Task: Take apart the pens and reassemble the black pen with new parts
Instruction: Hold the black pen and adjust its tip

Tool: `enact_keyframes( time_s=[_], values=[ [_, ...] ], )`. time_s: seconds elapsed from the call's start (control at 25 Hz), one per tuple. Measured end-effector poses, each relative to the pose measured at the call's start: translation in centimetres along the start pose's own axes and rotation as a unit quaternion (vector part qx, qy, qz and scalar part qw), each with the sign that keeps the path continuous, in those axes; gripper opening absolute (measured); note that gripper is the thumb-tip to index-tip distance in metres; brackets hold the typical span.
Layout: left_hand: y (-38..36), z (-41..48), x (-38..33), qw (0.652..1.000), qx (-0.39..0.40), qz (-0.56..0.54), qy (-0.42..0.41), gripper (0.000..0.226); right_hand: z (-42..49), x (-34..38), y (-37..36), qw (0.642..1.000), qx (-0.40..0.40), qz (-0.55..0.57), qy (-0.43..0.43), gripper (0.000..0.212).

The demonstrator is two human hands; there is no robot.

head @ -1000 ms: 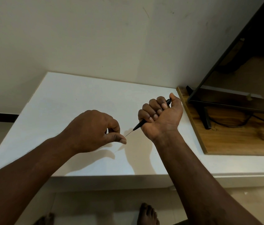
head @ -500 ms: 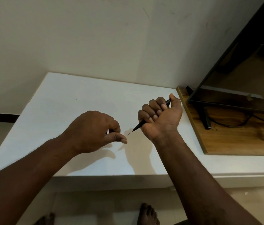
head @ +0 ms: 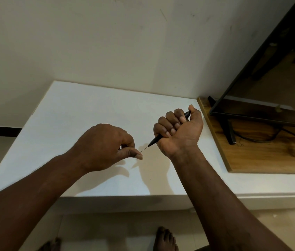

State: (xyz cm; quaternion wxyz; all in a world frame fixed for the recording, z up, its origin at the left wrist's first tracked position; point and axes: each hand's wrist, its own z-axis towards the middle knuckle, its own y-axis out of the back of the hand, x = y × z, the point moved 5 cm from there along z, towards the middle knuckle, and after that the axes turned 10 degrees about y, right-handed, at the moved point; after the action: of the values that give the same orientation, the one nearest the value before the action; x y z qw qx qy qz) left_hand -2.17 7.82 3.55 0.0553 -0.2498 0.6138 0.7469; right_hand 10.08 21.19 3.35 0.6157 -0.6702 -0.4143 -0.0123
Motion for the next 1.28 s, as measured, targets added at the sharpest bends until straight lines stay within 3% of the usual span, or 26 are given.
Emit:
enact_keyframes(
  time_s=[1.28],
  values=[
    [-0.1,0.0,-0.4,1.000,-0.008,0.010,-0.003,0.079,-0.6,-1.1,-0.2,1.000,0.001,-0.009,-0.013,0.050]
  ],
)
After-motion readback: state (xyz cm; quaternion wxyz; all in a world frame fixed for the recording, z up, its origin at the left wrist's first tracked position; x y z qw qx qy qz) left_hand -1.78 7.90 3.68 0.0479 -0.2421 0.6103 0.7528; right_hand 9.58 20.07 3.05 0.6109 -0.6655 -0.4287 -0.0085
